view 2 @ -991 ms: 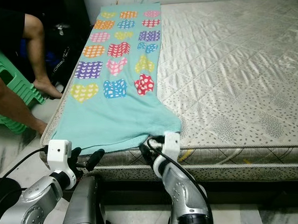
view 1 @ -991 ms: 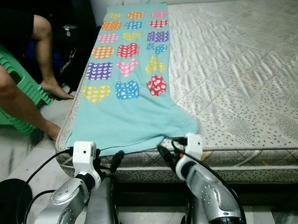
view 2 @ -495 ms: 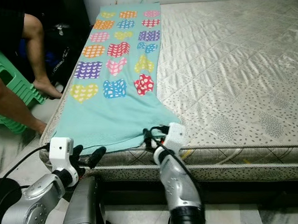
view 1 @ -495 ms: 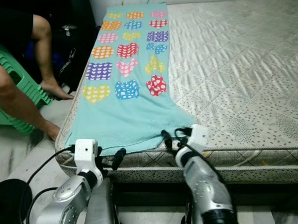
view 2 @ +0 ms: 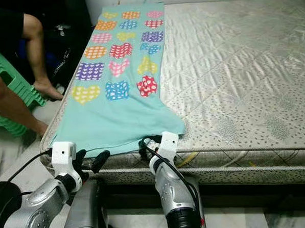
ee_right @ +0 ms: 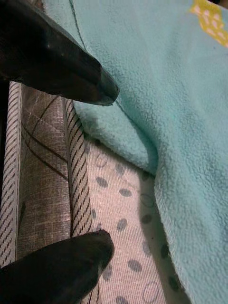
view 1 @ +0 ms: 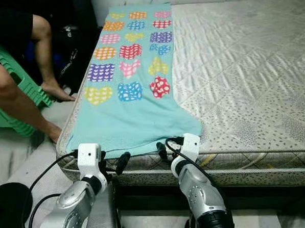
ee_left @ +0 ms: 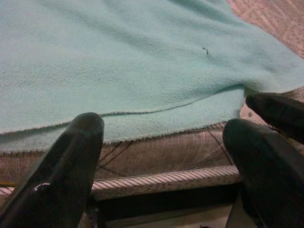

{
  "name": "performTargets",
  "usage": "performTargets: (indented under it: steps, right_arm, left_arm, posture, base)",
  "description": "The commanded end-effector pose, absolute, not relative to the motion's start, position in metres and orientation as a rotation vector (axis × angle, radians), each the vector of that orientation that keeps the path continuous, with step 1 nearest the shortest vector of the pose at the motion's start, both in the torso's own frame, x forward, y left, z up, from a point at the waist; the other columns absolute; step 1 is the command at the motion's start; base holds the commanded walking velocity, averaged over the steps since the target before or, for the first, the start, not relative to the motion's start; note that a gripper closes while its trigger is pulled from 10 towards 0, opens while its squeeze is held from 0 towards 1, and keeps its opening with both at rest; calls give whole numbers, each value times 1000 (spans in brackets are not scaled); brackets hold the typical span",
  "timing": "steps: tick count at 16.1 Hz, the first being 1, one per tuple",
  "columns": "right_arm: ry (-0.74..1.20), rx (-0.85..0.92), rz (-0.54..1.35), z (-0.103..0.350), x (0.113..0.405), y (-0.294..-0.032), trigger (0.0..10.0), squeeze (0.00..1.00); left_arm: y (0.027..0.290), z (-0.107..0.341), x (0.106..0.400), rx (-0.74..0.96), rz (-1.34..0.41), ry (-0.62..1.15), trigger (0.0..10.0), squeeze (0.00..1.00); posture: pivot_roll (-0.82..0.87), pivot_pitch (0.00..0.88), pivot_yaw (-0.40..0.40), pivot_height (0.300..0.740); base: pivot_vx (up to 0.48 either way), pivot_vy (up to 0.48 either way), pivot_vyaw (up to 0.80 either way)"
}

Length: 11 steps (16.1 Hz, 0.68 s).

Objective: Clean up the room

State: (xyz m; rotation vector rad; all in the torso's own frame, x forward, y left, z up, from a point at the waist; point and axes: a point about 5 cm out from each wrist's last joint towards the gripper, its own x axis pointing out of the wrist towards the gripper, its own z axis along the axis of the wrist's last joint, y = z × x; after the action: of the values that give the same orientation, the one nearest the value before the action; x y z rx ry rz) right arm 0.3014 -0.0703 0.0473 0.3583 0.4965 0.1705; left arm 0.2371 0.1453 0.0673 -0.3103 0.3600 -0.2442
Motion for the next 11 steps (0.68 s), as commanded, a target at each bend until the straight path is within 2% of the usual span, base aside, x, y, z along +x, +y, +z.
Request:
performTargets:
  steps: [1,4,5,6,7,8,11]
  right_arm:
    - [567,444,235,42,287,-37,10000,0]
    - [595,417,276,37,279,-28,10000,0]
    - [615,420,298,37,275,-22,9216,0]
    - [639,427,332,37,270,-15,8941,0]
    - [657,429,360,36,266,-11,8980,0]
    - [669,431,375,36,264,-9,9490,0]
    - [696,439,399,33,260,-5,9608,0]
  left_arm:
    - [150,69,235,-289,-229,360,10000,0]
    - [148,68,233,-290,-233,367,10000,0]
    - [146,68,234,-289,-241,366,10000,0]
    - [146,68,235,-289,-244,366,10000,0]
    - [146,68,234,-290,-245,366,10000,0]
    - [145,68,234,-290,-246,368,10000,0]
    - [145,67,233,-289,-249,371,10000,0]
  posture:
    - [32,67,108,500]
    - [27,63,110,500]
    - [28,61,110,500]
    - [25,59,111,500]
    - [24,58,112,500]
    - [25,57,111,500]
    - [19,52,111,500]
  base:
    - [0,0,0]
    - [0,0,0]
    - [0,0,0]
    - [0,0,0]
    - [0,0,0]
    - [0,0,0]
    - [0,0,0]
